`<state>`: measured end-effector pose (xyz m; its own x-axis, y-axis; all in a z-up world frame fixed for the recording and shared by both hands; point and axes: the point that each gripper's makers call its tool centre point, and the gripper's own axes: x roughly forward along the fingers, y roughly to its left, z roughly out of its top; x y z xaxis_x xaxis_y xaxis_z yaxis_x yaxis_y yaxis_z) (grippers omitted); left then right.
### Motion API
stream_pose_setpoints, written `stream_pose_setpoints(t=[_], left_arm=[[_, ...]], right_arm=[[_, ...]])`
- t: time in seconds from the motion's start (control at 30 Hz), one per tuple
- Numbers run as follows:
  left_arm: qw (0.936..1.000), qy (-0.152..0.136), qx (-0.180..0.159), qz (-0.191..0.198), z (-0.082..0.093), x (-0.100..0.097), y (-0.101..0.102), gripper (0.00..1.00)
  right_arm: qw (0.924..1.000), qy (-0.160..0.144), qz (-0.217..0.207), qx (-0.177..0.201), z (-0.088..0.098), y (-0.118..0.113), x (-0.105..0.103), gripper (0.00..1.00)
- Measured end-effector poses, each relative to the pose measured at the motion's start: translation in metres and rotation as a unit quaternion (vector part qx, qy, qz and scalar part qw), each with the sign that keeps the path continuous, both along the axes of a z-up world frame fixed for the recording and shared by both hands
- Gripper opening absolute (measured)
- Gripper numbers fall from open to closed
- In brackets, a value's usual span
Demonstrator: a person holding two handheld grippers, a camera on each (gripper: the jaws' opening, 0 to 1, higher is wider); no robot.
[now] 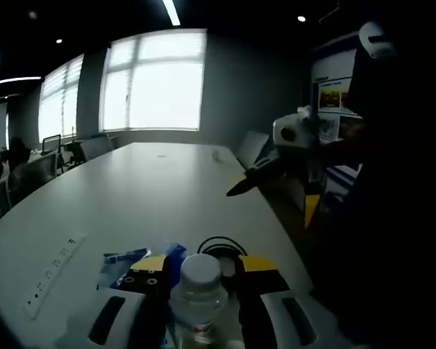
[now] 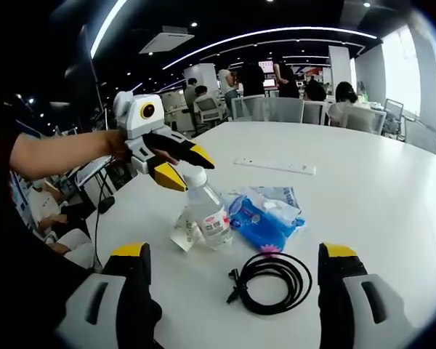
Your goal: Arrange the tabletop items into an orderly group along one side of the table until the central work area is clear of visible clutter.
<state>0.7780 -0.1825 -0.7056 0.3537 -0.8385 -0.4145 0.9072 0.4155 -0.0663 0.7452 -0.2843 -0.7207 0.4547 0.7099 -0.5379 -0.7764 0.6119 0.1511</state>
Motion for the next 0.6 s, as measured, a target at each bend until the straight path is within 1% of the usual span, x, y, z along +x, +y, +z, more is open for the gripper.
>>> stream_pose_setpoints(t=[0.07, 0.13, 0.2, 0.27, 0.37, 0.6], left_arm=[[0.9999, 0.008, 0.010, -0.011, -0.006, -0.001, -0.001, 0.32], [0.9997, 0.013, 0.010, -0.016, -0.009, 0.000, -0.002, 0.31], [0.9997, 0.013, 0.010, -0.020, -0.009, 0.000, -0.004, 0.29], [0.9995, 0.015, 0.008, -0.026, -0.010, 0.002, -0.004, 0.23], [0.9991, 0.022, 0.006, -0.035, -0.012, -0.001, -0.005, 0.23], [0.9991, 0.013, 0.004, -0.040, -0.011, -0.001, -0.007, 0.22]], right_arm=[[1.0000, 0.001, 0.001, -0.002, -0.002, 0.000, 0.001, 0.91], [1.0000, 0.002, 0.001, -0.001, -0.003, 0.001, 0.002, 0.91], [1.0000, 0.003, -0.001, -0.001, -0.004, 0.001, 0.003, 0.90], [1.0000, 0.004, -0.002, 0.000, -0.005, 0.001, 0.005, 0.90], [1.0000, 0.006, -0.006, 0.000, -0.007, 0.000, 0.007, 0.90], [0.9999, 0.011, -0.013, -0.003, -0.013, -0.002, 0.015, 0.88]])
